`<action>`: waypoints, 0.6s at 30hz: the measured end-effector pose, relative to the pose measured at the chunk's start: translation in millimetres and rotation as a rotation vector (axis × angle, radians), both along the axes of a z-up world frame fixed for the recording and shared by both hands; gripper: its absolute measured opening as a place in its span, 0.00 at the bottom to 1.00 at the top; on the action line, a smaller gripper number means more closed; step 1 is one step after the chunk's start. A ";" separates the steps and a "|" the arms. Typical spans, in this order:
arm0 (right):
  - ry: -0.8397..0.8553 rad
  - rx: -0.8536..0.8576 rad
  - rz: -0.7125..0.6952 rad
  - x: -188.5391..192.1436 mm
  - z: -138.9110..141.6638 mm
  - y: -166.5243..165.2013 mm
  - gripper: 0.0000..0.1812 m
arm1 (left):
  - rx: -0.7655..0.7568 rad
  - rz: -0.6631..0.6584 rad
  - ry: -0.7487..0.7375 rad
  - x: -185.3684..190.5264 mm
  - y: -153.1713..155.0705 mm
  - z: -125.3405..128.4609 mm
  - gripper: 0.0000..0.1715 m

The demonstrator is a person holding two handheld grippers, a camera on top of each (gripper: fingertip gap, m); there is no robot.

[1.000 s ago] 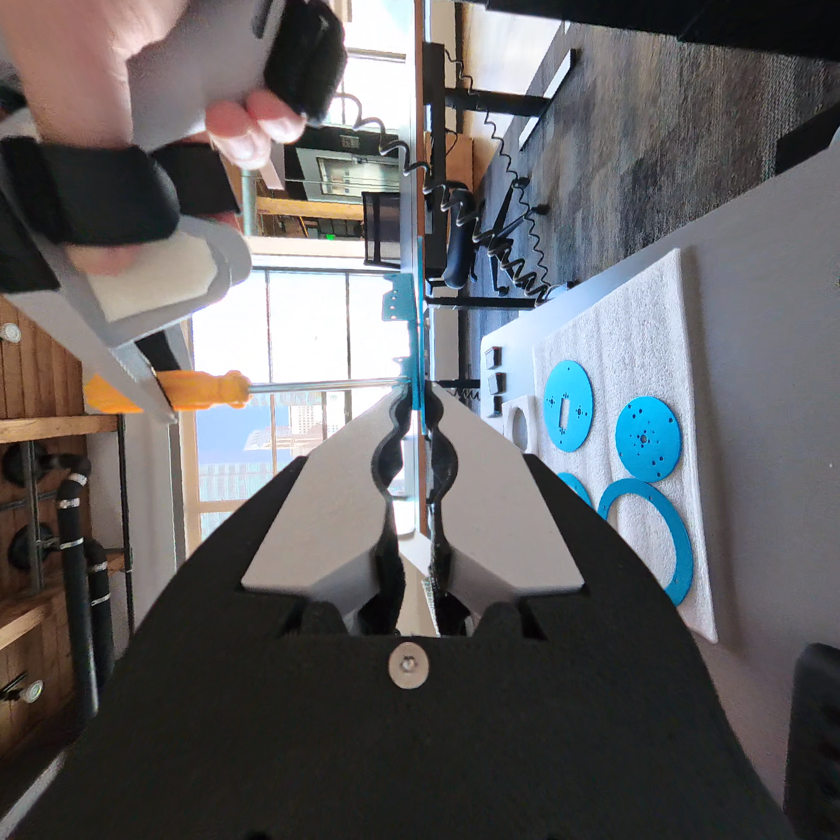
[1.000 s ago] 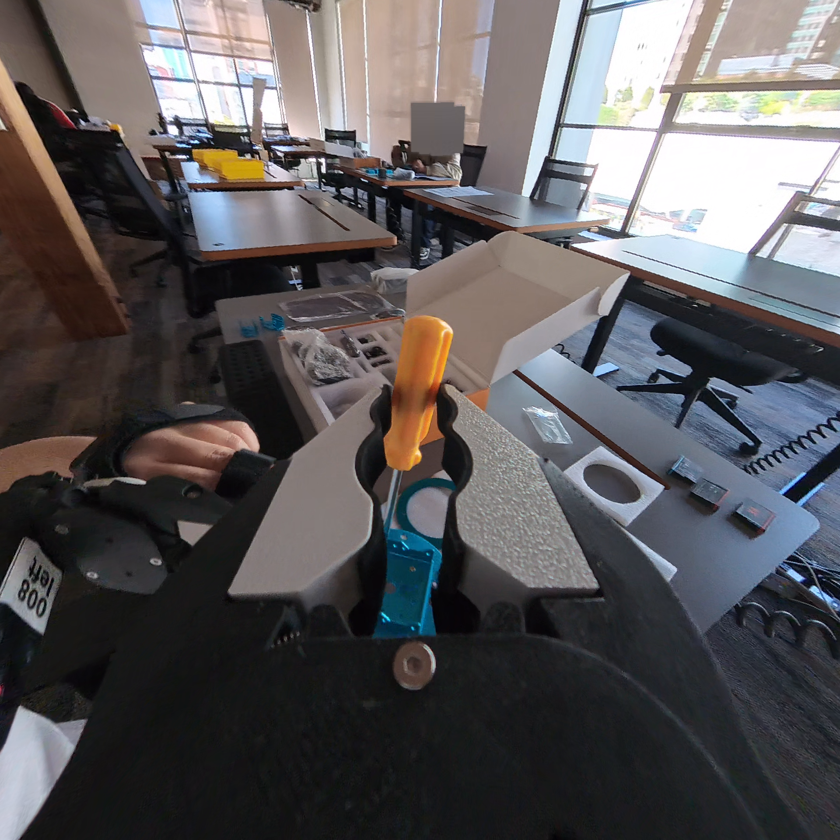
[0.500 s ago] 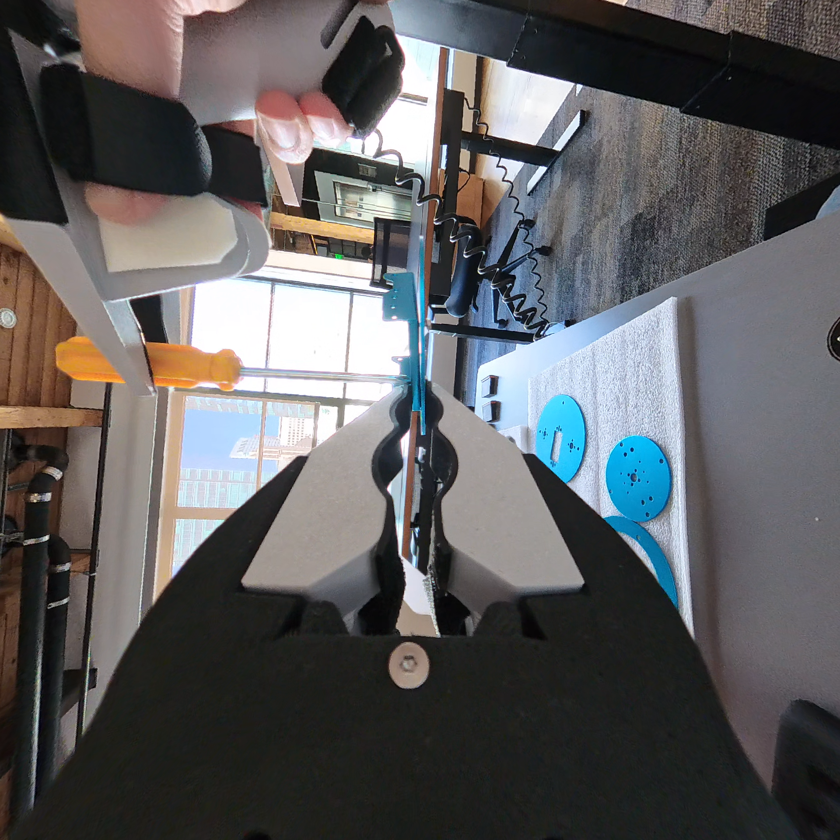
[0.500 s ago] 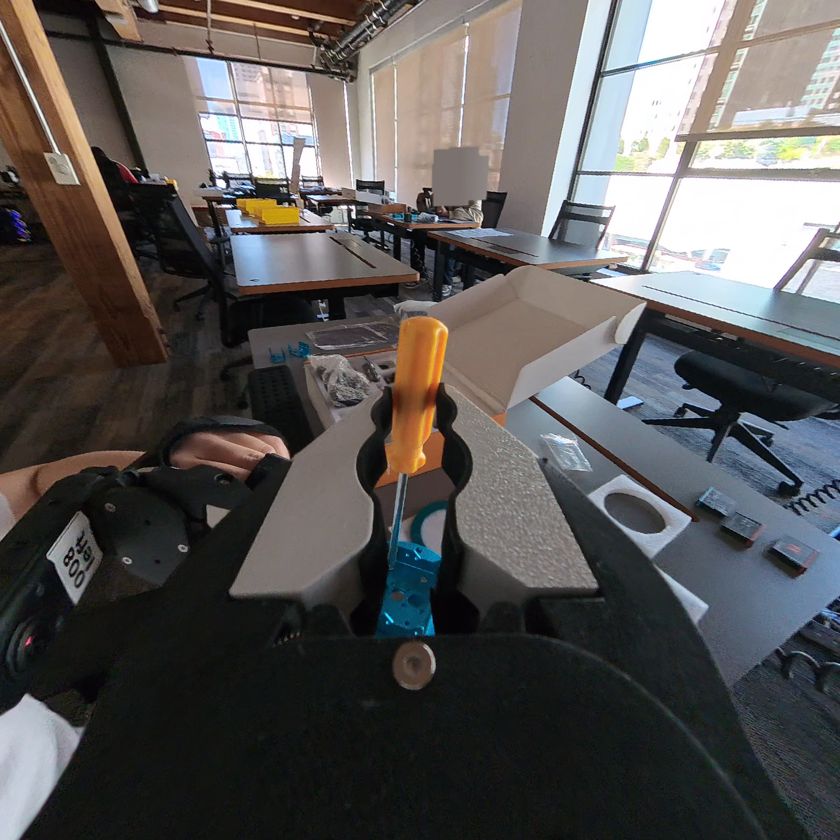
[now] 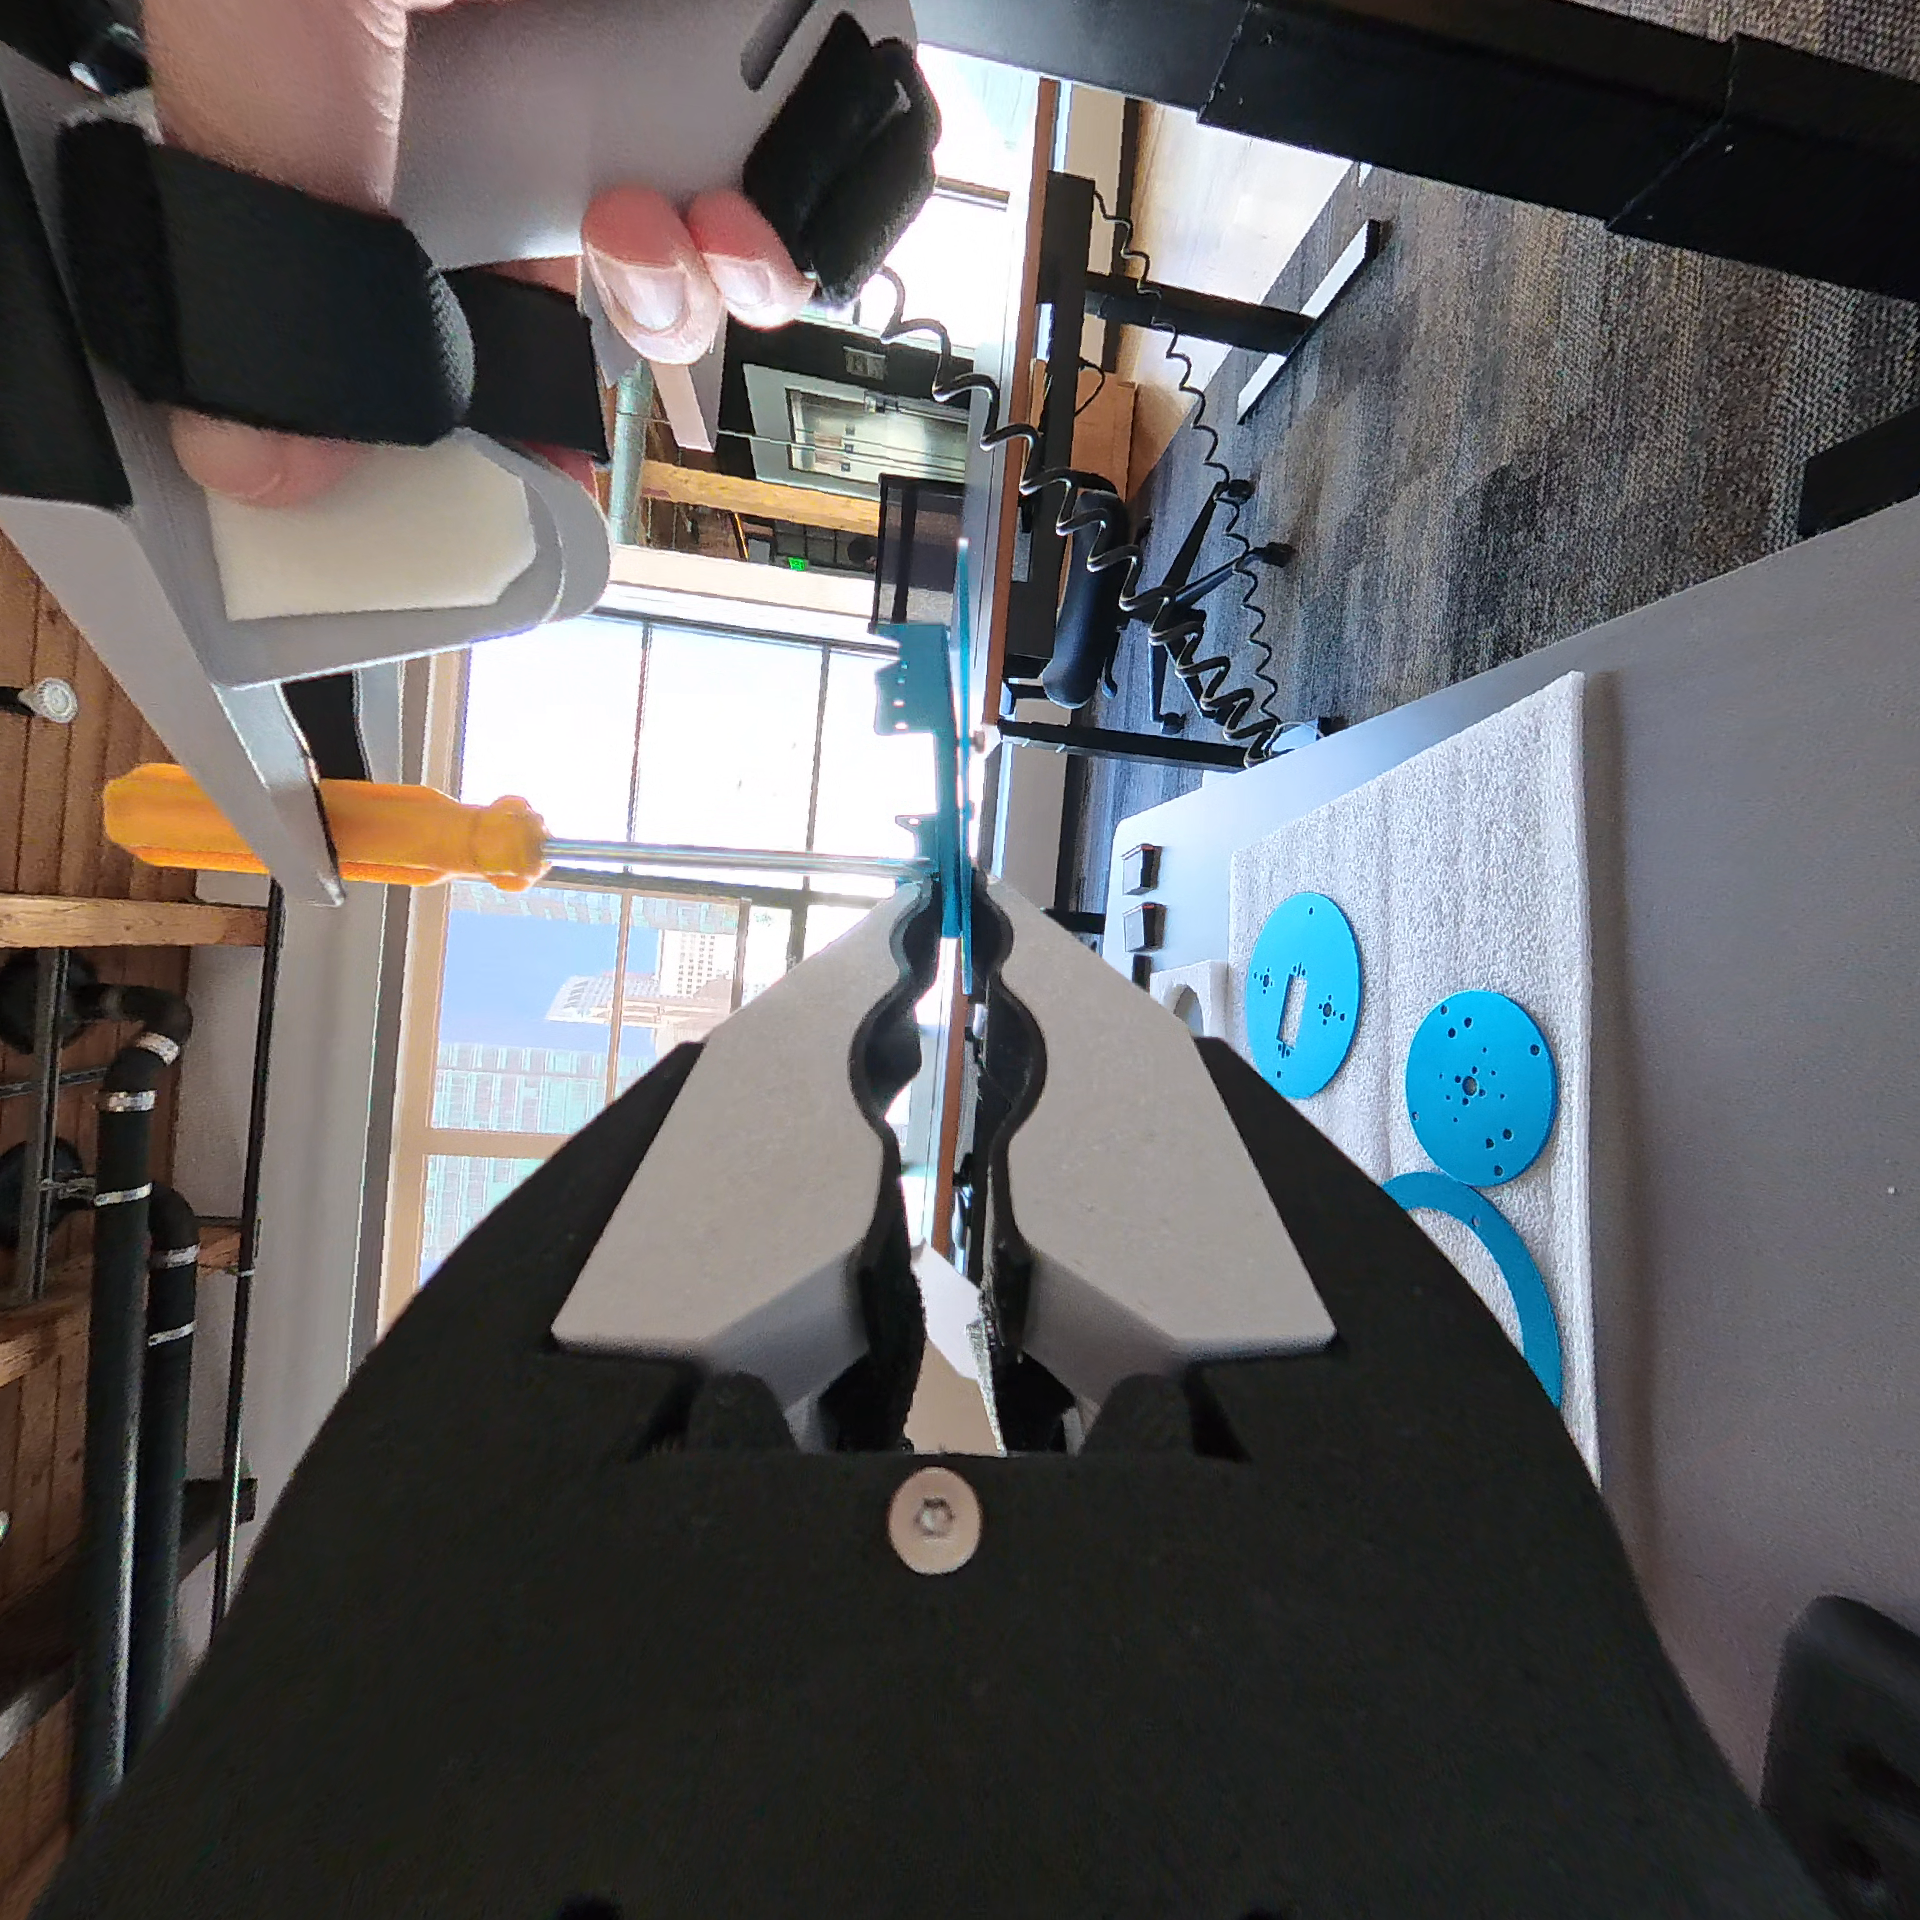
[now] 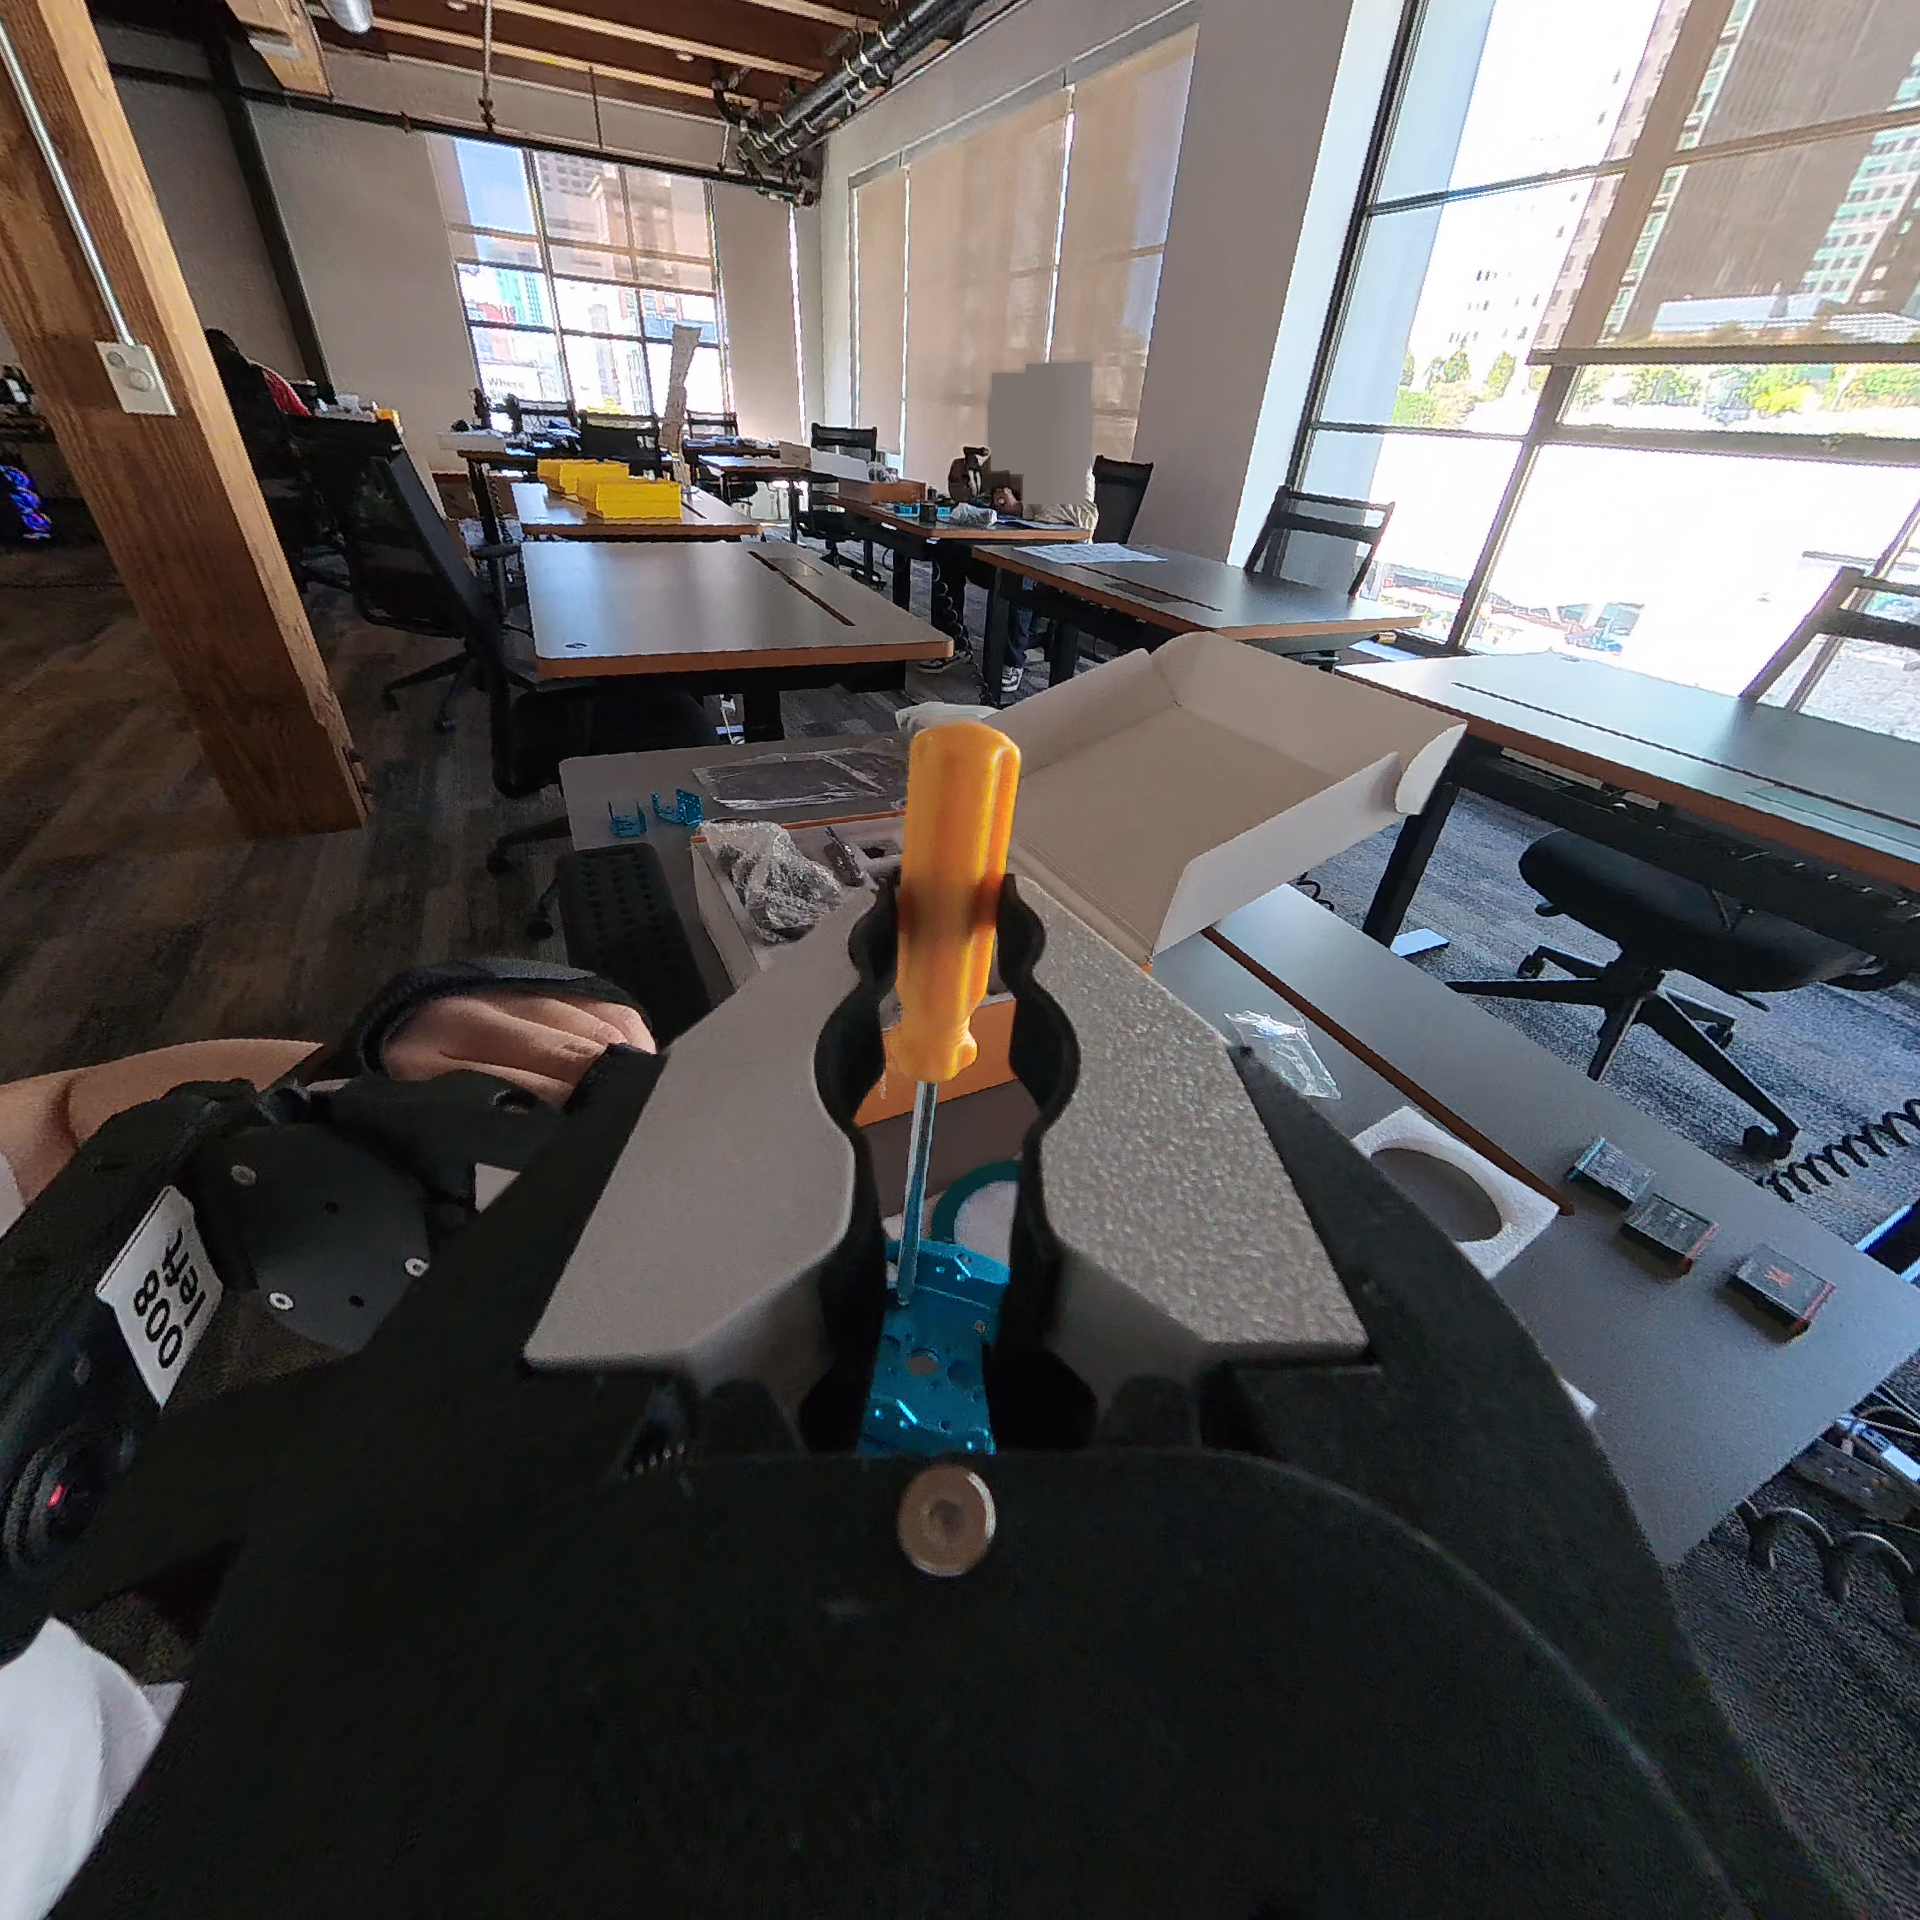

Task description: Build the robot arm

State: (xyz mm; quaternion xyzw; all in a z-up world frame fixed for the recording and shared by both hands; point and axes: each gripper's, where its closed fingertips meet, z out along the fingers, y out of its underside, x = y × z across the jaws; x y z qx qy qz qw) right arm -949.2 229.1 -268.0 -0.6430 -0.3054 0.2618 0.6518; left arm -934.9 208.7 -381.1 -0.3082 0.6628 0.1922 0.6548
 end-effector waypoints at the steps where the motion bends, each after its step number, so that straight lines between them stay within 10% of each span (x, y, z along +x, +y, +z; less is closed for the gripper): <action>1: -0.007 0.004 -0.019 1.5 -0.7 2.0 0.10 | -0.001 0.013 0.002 -0.8 2.0 -0.9 0.02; 18: -0.224 -0.283 0.141 2.0 -48.1 13.2 0.10 | -0.010 0.041 0.109 -3.1 20.8 -44.0 0.01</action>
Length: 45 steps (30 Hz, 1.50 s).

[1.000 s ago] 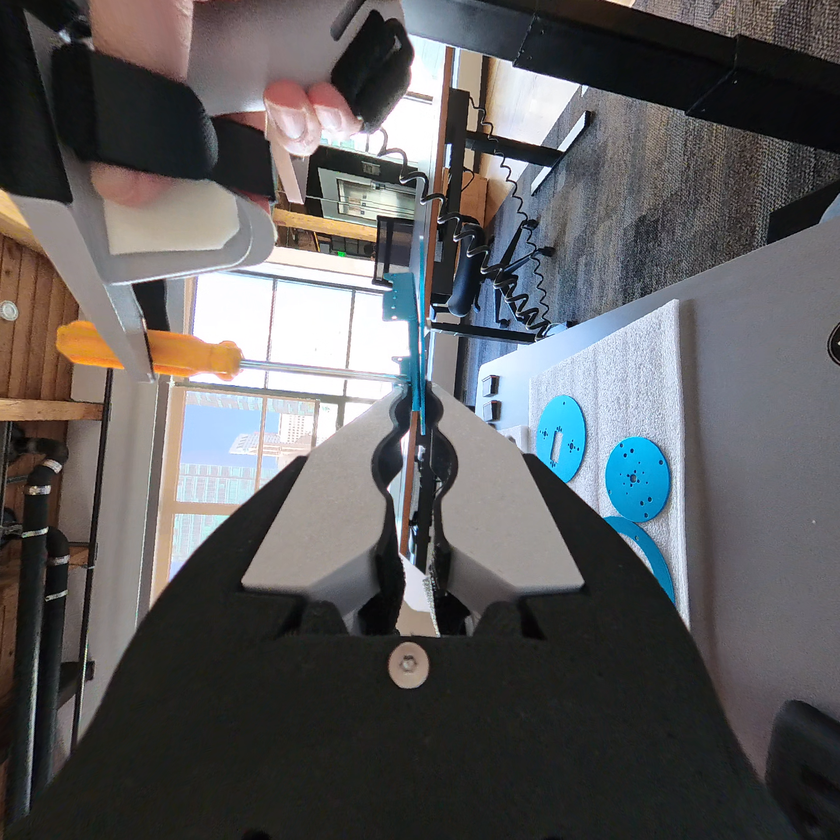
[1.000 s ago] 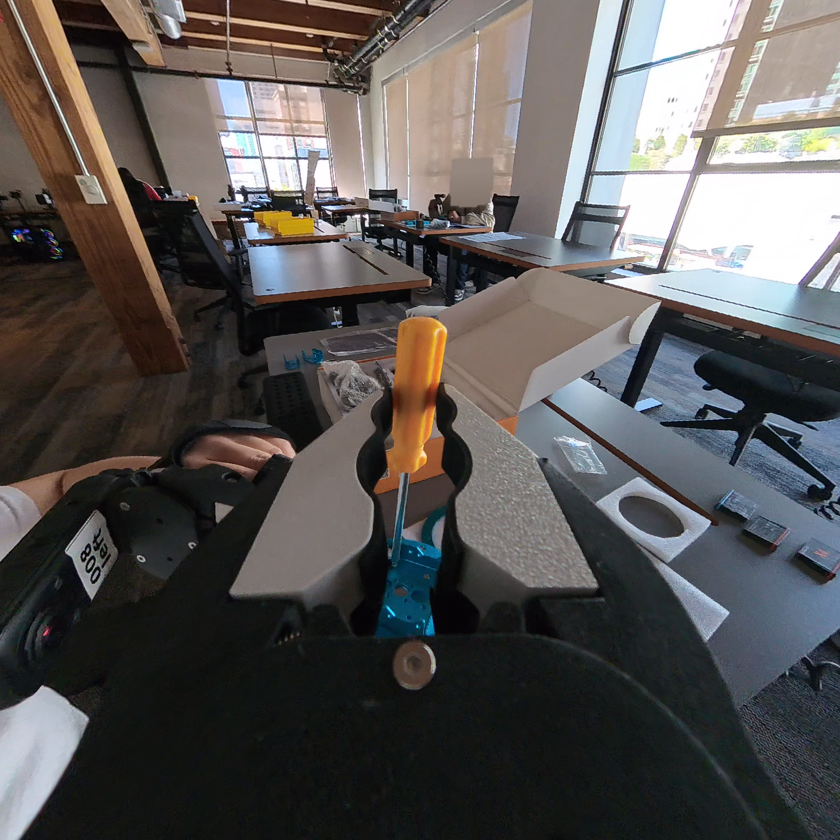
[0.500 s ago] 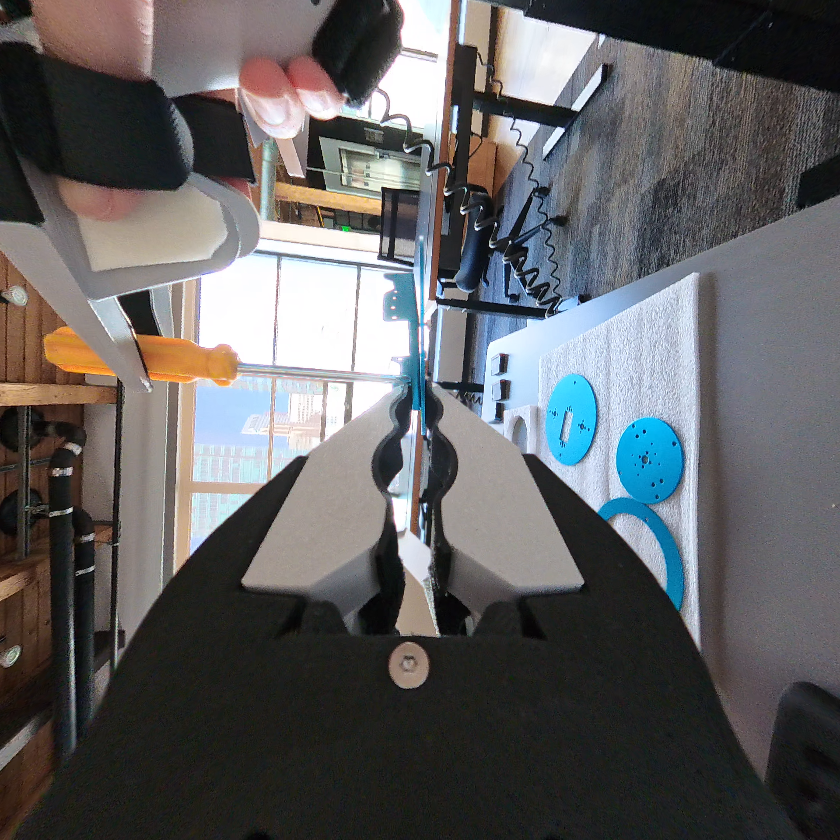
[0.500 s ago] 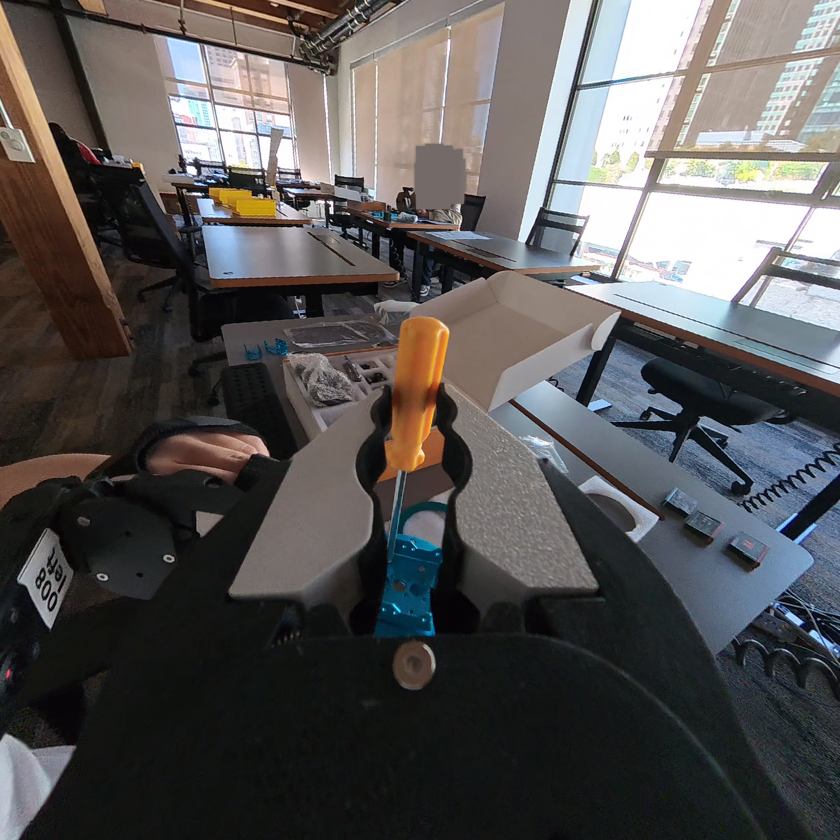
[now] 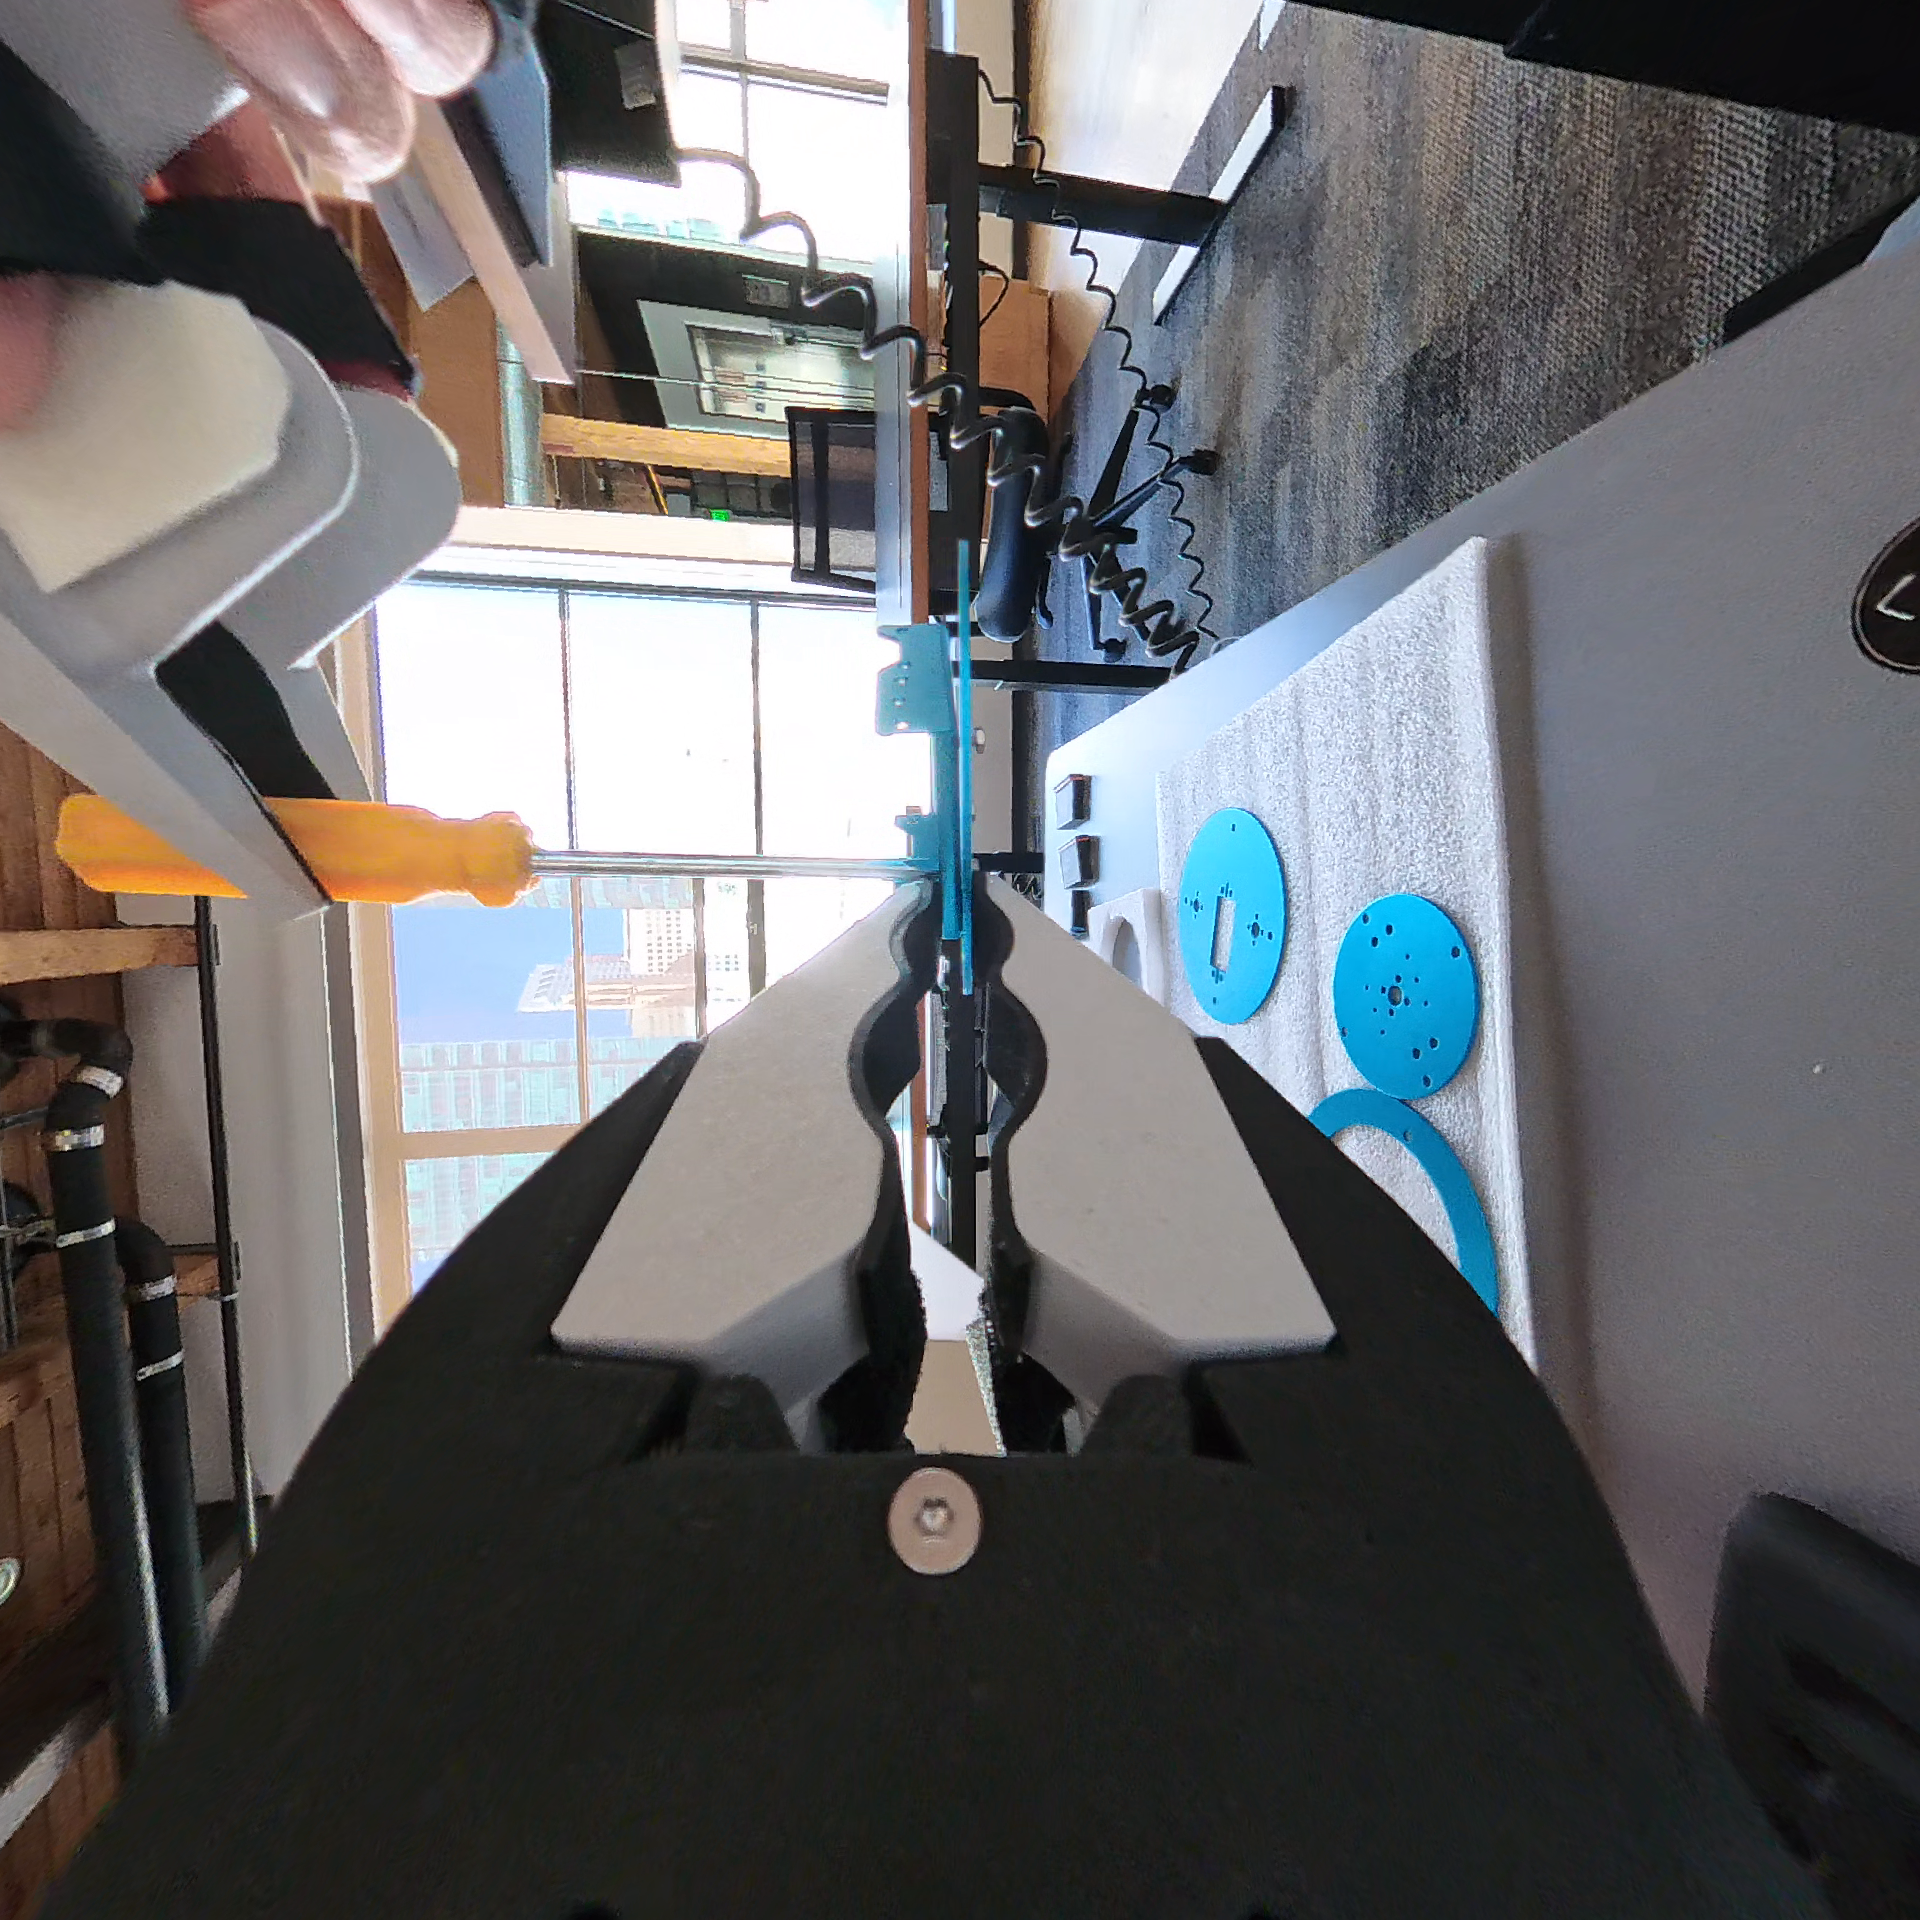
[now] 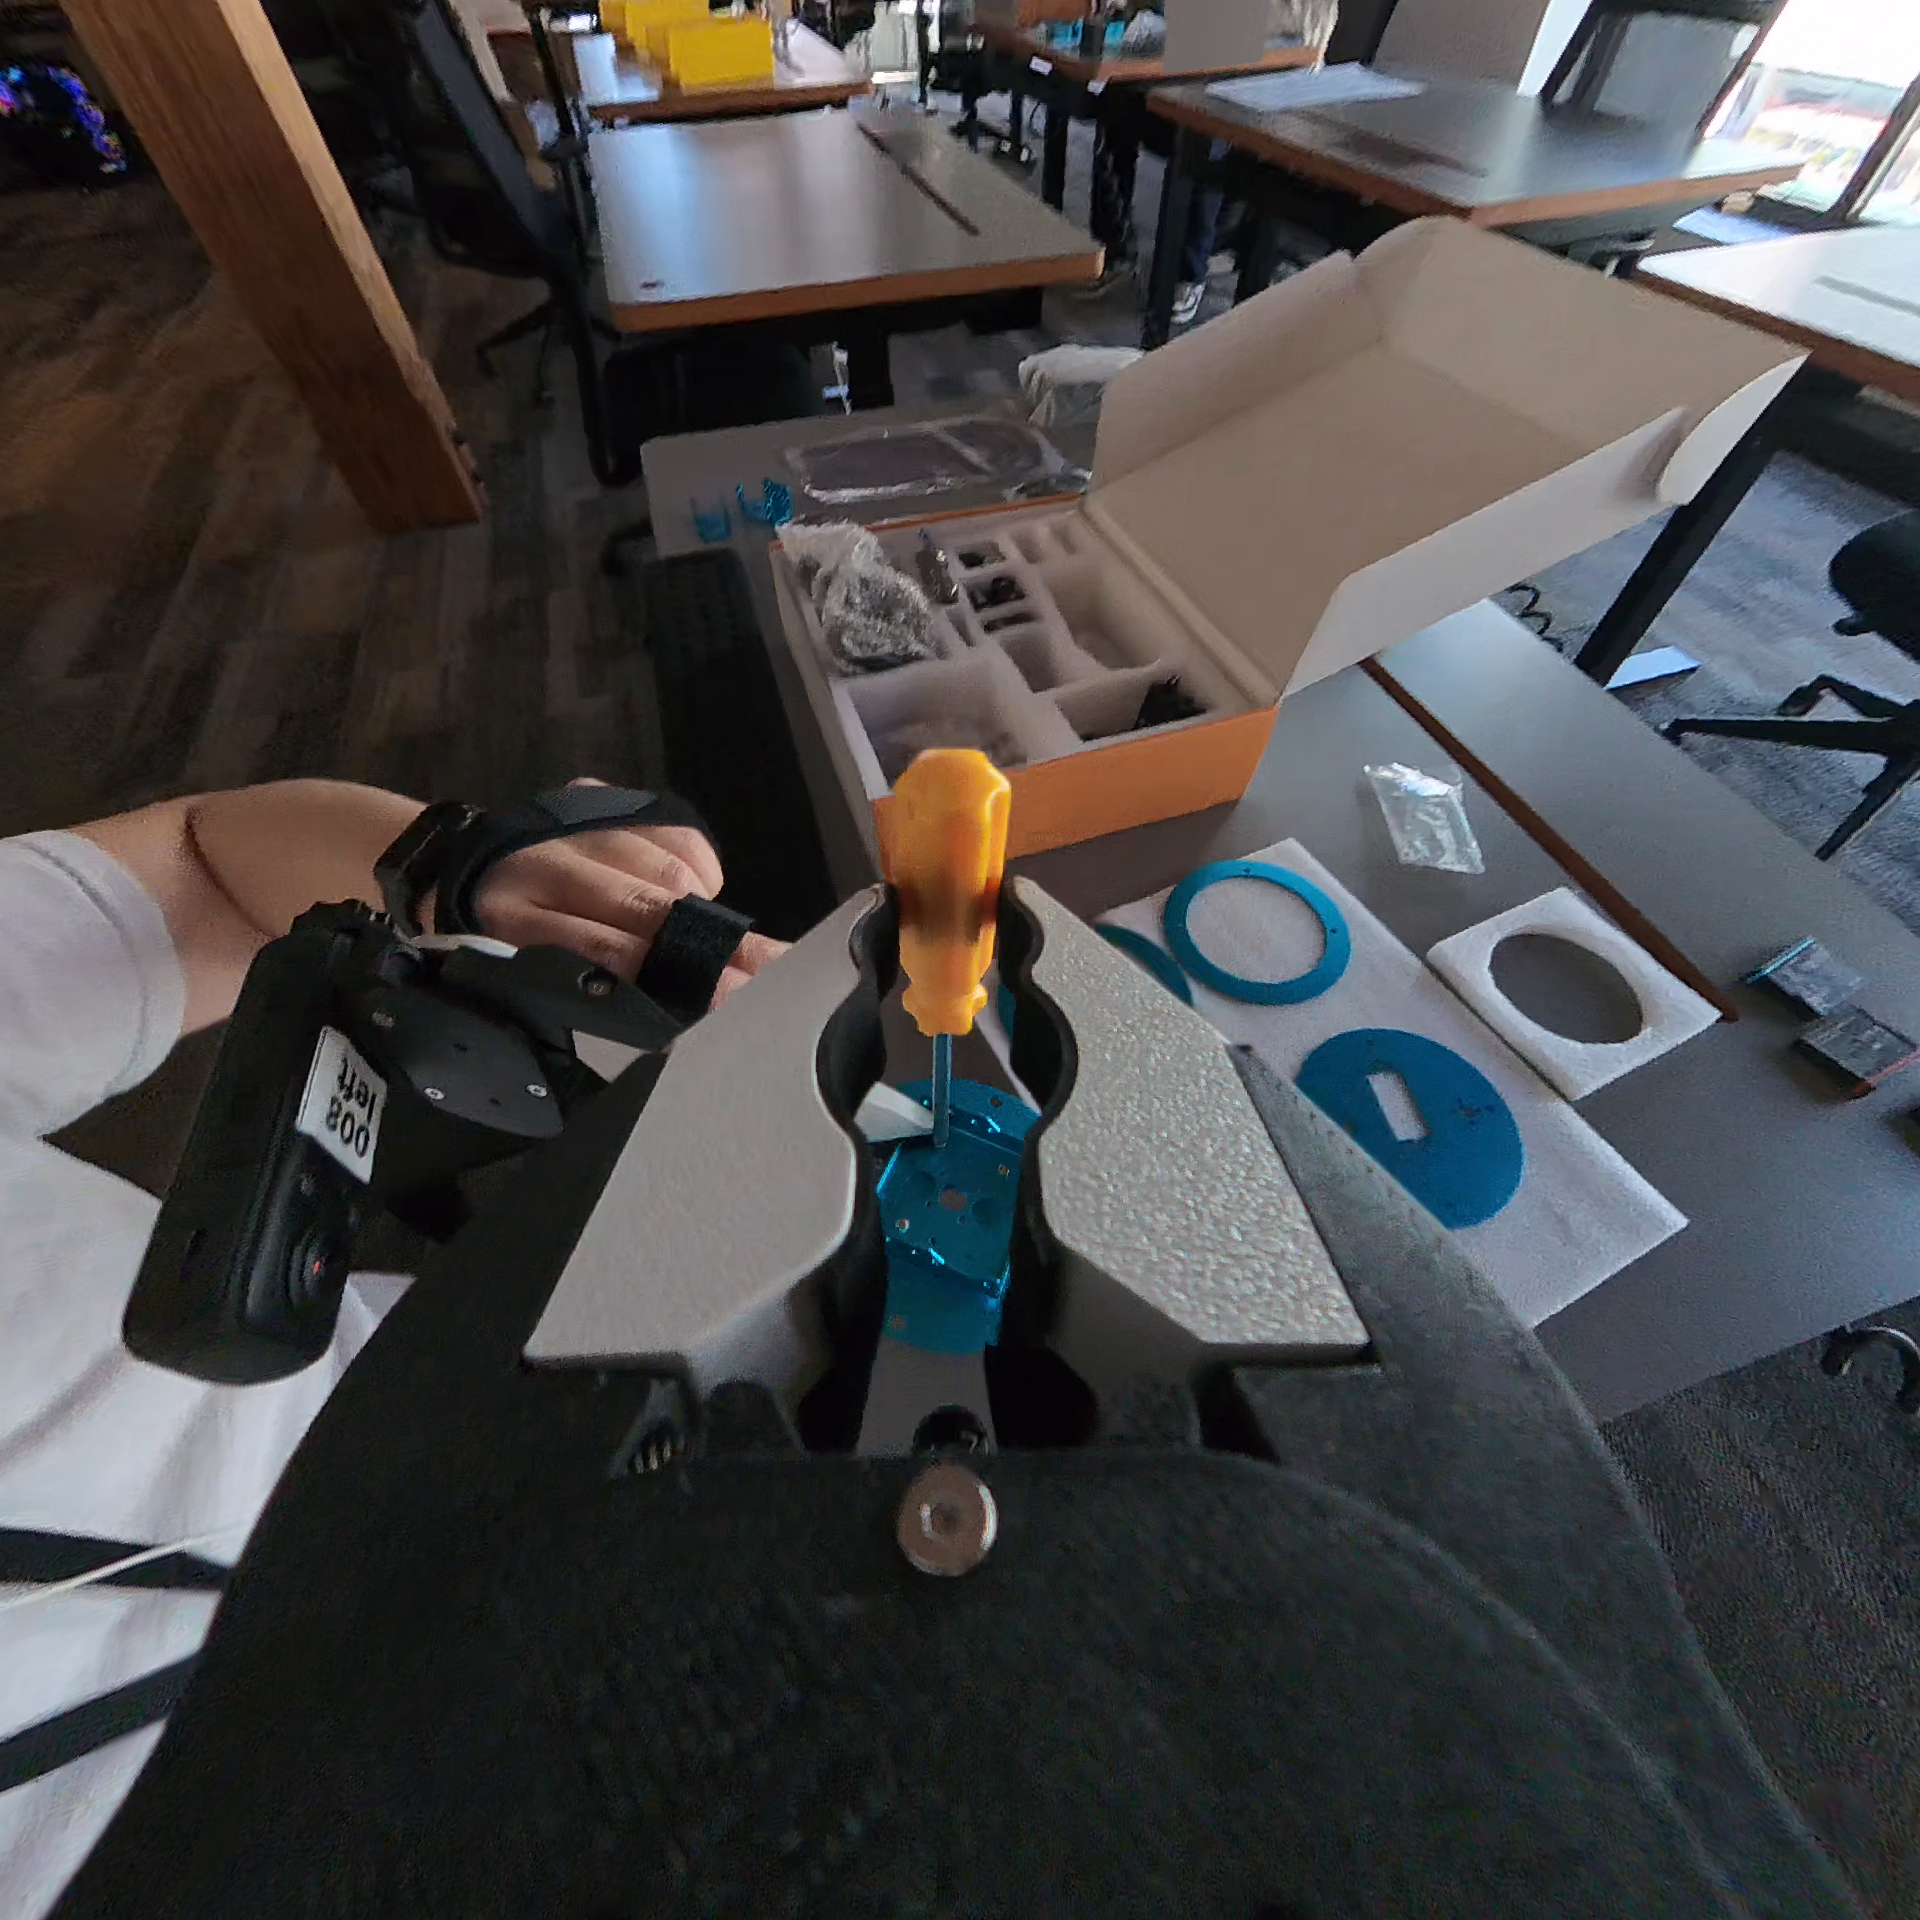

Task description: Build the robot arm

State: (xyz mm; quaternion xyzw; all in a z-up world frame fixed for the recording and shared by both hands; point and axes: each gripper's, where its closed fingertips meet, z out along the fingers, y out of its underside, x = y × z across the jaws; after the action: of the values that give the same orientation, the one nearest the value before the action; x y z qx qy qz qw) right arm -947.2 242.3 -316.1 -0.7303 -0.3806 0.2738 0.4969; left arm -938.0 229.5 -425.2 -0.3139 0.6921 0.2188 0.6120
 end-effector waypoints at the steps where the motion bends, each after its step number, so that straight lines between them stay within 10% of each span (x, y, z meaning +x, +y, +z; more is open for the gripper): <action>1: -0.018 -0.026 0.015 1.2 -4.8 0.8 0.10 | 0.001 -0.004 0.005 0.9 1.1 -4.5 0.01; 20: -0.355 -0.190 0.388 23.4 -62.6 -19.3 0.10 | 0.099 -0.119 0.165 8.9 -0.6 -57.0 0.02; 45: -0.455 -0.182 0.430 29.8 -79.9 -28.7 0.10 | 0.049 -0.167 0.236 10.9 -13.2 -73.4 0.02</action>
State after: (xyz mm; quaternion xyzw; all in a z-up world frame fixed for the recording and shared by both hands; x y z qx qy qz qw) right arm -917.4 213.6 -396.0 -0.7169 -0.6016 0.2351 0.2625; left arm -927.1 216.3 -498.6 -0.2121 0.7774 0.2194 0.5500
